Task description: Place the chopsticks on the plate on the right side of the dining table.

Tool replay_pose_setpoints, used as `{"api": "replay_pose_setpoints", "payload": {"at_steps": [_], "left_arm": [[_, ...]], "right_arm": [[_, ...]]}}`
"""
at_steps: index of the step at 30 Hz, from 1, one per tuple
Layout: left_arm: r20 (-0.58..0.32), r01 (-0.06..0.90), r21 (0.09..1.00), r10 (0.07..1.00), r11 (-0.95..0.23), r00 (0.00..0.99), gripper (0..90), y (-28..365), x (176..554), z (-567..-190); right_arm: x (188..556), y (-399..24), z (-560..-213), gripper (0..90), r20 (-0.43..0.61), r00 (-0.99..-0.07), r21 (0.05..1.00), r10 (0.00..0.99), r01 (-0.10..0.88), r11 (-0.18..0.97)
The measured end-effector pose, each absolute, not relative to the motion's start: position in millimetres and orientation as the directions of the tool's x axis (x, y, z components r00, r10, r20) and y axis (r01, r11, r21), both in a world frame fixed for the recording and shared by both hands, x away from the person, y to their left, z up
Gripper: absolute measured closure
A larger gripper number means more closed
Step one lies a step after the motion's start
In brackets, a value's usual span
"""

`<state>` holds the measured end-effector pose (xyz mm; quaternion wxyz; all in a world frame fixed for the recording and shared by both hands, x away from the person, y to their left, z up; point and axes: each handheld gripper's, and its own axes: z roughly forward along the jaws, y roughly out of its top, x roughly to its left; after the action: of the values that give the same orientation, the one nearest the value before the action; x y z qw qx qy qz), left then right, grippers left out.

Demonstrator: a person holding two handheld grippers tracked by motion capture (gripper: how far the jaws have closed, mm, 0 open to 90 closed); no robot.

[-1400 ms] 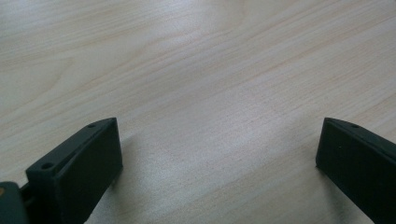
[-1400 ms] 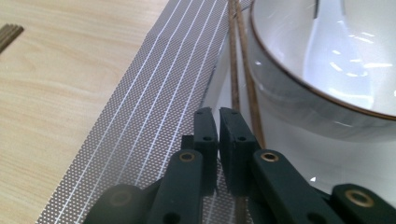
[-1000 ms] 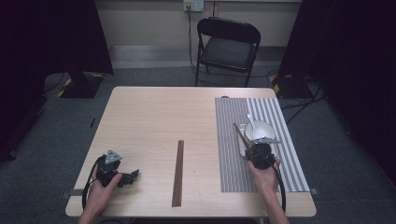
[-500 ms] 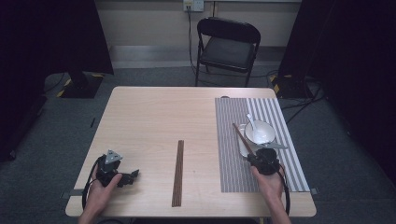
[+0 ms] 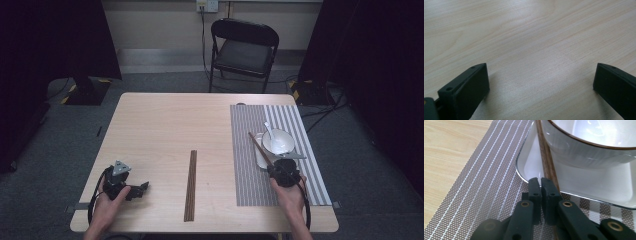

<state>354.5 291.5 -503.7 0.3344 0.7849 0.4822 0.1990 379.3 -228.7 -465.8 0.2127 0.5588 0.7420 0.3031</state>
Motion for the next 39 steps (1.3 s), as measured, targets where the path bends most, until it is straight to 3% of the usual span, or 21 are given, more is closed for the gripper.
{"api": "replay_pose_setpoints", "payload": {"at_steps": [39], "left_arm": [[-0.008, 0.624, 0.716, 0.889, -0.314, 0.458, 0.0, 291.8, 354.5, -503.6]], "right_arm": [[384.1, -261.9, -465.9, 85.2, 0.058, -0.191, 0.691, 0.980, 0.716, 0.099]]}}
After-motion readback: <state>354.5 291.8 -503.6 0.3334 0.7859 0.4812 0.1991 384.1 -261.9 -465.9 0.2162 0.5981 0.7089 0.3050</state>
